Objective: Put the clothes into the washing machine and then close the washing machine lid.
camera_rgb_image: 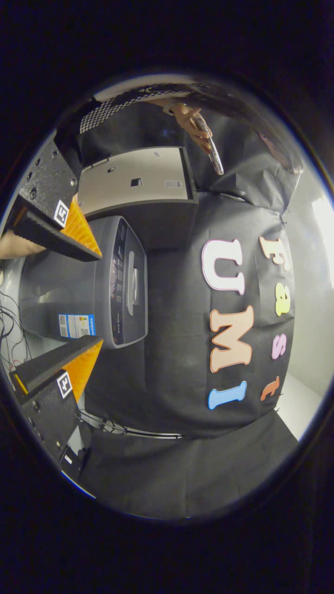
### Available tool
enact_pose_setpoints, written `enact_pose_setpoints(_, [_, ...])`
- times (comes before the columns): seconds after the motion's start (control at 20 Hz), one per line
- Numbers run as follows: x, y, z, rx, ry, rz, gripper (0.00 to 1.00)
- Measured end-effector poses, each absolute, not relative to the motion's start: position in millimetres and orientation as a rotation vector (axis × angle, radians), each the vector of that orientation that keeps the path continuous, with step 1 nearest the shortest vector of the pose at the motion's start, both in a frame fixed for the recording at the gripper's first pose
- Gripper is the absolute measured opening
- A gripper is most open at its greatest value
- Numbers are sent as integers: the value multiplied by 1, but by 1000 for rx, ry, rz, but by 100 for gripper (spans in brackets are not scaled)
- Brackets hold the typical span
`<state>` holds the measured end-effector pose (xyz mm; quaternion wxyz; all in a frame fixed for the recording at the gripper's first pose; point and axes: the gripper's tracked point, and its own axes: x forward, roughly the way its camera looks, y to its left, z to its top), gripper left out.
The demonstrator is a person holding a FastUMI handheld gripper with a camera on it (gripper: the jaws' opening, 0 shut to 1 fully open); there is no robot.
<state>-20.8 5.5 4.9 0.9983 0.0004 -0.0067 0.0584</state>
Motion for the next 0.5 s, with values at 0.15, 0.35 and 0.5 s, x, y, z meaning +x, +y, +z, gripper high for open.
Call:
enact_pose_setpoints(0.15, [-22,6,5,1,-14,117,97])
enact_pose_setpoints(0.35, [-21,6,6,1,-14,117,97])
enact_pose_setpoints(0.5, [-21,6,5,1,-13,117,97])
